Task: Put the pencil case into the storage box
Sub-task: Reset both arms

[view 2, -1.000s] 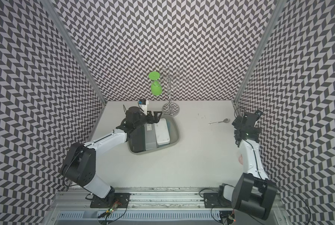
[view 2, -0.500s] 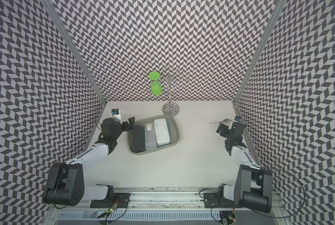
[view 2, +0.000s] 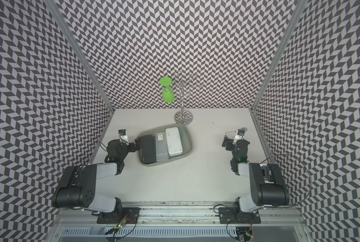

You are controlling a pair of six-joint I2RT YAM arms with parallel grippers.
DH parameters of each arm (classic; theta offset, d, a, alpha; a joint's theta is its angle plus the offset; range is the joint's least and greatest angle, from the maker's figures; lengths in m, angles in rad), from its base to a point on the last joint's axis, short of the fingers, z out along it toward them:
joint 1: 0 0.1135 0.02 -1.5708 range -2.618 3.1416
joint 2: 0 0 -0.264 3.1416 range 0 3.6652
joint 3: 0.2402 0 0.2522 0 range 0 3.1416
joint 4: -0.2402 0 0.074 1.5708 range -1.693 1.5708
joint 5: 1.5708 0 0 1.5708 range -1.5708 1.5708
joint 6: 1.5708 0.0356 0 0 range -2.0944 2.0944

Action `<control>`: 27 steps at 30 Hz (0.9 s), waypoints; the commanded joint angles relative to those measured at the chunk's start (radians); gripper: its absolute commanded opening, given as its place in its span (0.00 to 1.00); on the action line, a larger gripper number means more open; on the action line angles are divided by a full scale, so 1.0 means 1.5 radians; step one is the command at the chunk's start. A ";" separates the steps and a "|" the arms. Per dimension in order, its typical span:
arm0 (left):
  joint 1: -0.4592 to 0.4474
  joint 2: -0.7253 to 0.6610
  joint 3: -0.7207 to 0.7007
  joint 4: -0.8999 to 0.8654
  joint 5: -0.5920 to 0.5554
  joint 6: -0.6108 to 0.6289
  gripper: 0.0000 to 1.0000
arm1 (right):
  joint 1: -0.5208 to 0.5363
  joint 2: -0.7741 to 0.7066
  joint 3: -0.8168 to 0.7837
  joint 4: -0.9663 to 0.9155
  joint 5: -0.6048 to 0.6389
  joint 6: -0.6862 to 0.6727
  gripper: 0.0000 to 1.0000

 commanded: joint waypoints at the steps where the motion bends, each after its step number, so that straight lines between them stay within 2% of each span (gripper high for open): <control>1: 0.001 0.020 -0.014 0.112 -0.023 -0.003 1.00 | 0.039 0.007 -0.024 0.126 0.076 -0.052 1.00; 3: -0.006 0.046 -0.017 0.146 -0.021 0.011 1.00 | 0.041 0.003 -0.028 0.123 0.086 -0.051 0.99; 4: -0.012 0.034 -0.015 0.120 -0.029 0.011 1.00 | 0.041 0.002 -0.036 0.138 0.090 -0.048 0.99; 7: -0.017 0.028 -0.051 0.182 -0.036 0.015 1.00 | 0.041 -0.002 -0.073 0.192 0.108 -0.039 1.00; 8: -0.017 0.028 -0.055 0.191 -0.037 0.016 1.00 | 0.042 0.010 -0.098 0.237 0.125 -0.032 1.00; 9: -0.017 0.028 -0.059 0.196 -0.036 0.017 1.00 | 0.042 0.033 -0.133 0.358 0.143 -0.032 0.99; 10: -0.018 0.029 -0.064 0.206 -0.038 0.017 1.00 | 0.044 0.053 -0.152 0.410 0.150 -0.037 1.00; 13: -0.020 0.028 -0.066 0.209 -0.040 0.017 1.00 | 0.050 0.009 -0.089 0.230 0.156 -0.027 1.00; 15: -0.020 0.032 -0.086 0.242 -0.036 0.018 1.00 | 0.052 0.032 -0.110 0.317 0.160 -0.035 0.99; 17: -0.020 0.053 -0.119 0.335 -0.037 0.021 1.00 | 0.052 0.047 -0.132 0.363 0.161 -0.040 1.00; 19: -0.020 0.037 -0.104 0.275 -0.039 0.016 1.00 | 0.053 0.035 -0.126 0.328 0.163 -0.037 1.00; 21: -0.020 0.050 -0.111 0.311 -0.040 0.020 1.00 | 0.053 0.024 -0.124 0.292 0.164 -0.031 1.00; 23: -0.023 0.040 -0.106 0.287 -0.048 0.020 1.00 | 0.053 0.019 -0.100 0.271 0.164 -0.031 1.00; 27: -0.028 0.043 -0.109 0.298 -0.058 0.023 1.00 | 0.053 0.023 -0.104 0.286 0.165 -0.030 0.99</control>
